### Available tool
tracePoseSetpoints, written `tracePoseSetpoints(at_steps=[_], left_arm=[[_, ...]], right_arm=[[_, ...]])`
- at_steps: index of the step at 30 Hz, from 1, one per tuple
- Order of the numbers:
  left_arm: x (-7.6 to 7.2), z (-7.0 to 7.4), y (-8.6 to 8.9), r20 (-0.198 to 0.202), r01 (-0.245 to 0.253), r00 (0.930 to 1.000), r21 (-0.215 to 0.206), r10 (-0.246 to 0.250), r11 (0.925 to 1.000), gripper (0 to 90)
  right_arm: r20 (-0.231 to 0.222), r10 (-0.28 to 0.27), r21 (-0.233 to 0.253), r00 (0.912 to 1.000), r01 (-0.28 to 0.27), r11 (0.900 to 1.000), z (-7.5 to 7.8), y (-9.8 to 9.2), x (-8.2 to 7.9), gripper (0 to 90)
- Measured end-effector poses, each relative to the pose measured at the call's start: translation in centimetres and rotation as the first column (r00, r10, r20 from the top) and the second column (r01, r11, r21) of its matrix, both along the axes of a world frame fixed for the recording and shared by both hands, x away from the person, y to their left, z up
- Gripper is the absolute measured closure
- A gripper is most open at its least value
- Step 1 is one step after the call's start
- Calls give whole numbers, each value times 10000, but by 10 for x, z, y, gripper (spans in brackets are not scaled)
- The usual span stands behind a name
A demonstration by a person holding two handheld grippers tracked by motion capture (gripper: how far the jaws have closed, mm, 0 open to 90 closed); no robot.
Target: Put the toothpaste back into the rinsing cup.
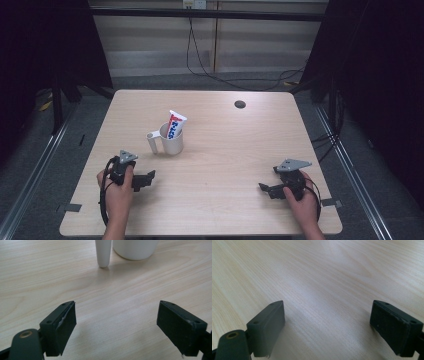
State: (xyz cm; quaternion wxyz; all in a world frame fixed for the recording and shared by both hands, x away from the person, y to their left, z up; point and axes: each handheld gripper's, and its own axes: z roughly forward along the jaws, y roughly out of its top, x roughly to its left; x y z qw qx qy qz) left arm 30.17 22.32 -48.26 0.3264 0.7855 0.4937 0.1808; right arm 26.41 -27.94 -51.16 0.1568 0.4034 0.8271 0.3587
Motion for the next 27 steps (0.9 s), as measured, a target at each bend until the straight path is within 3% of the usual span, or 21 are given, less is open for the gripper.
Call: tracePoseSetpoints(at_steps=[17, 27], left_arm=[[-6, -6, 9, 185, 150, 9997, 524, -160, 9985, 162], [-9, -10, 12, 252, 135, 9996, 579, -150, 9982, 160]], right_arm=[[5, 0, 0, 10000, 0, 10000, 0, 0, 0, 121], [3, -2, 0, 10000, 2, 10000, 0, 0, 0, 121]])
